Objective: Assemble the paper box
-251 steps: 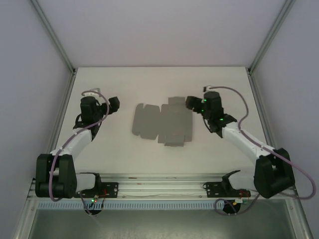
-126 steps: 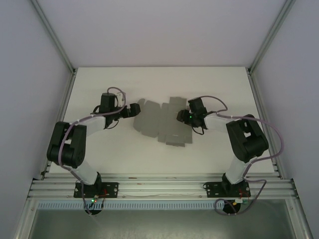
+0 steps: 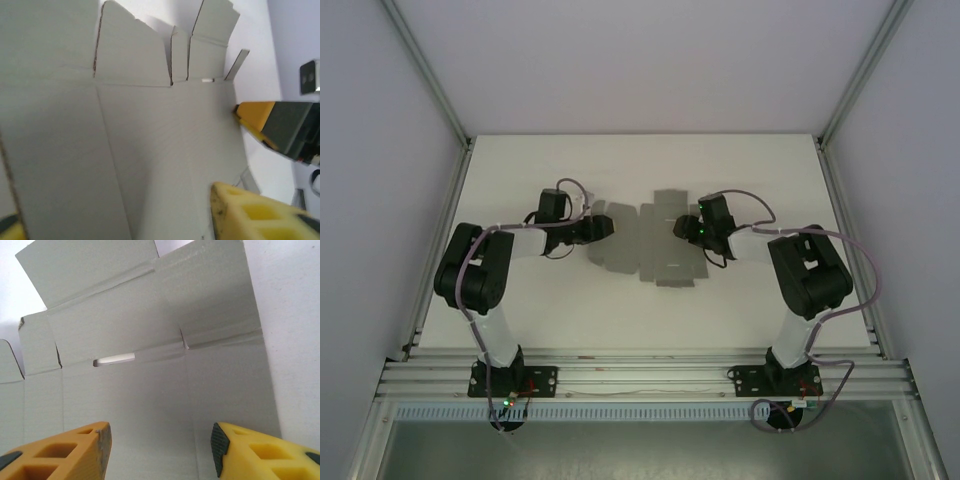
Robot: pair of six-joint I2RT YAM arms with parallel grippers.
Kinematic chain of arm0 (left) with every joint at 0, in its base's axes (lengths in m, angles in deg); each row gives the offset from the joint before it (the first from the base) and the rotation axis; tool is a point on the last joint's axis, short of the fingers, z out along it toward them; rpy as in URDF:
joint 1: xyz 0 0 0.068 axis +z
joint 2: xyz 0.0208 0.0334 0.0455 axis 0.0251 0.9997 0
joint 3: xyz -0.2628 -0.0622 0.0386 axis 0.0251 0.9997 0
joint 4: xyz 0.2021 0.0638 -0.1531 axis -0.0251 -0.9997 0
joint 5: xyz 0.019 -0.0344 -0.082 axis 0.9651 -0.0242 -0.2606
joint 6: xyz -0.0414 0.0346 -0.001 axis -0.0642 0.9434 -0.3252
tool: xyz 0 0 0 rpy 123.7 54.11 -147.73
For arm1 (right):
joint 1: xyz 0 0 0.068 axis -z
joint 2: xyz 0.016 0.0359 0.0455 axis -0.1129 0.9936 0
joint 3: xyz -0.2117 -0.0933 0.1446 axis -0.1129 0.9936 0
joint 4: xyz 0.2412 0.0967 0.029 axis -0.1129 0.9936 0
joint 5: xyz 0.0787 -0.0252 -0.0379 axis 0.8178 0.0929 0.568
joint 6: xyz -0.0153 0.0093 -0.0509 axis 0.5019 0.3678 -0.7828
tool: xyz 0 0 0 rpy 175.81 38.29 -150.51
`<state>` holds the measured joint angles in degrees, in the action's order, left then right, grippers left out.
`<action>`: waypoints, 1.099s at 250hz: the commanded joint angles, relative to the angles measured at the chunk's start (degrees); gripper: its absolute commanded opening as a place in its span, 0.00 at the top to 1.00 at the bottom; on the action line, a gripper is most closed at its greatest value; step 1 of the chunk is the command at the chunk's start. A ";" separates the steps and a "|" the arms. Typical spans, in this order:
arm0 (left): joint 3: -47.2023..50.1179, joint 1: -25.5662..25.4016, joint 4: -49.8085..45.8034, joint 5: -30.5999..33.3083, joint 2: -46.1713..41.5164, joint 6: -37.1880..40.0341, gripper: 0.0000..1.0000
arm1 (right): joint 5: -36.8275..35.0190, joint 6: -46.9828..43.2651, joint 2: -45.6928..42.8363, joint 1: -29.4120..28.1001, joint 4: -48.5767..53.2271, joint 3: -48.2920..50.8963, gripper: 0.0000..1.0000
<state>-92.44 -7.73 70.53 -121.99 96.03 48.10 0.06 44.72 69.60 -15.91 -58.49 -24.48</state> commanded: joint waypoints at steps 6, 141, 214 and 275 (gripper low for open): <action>-0.91 -0.41 6.19 -3.90 -0.47 -2.49 0.81 | 1.22 -0.33 1.61 1.57 1.18 3.55 0.42; 4.04 1.03 25.17 -9.21 -17.91 -17.47 1.00 | 29.83 -13.08 -25.82 16.45 4.51 7.30 0.16; 5.25 1.87 28.01 -11.88 -22.47 -20.28 1.00 | 39.02 -16.42 -36.49 17.89 0.82 13.57 0.36; 7.58 1.87 30.85 -12.15 -24.97 -19.85 1.00 | 36.14 -16.84 -43.28 17.90 1.77 13.88 0.53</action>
<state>-85.97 -6.01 95.49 -132.48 73.37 28.71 36.28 29.01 28.84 1.93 -56.46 -9.71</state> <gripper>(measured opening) 0.064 0.493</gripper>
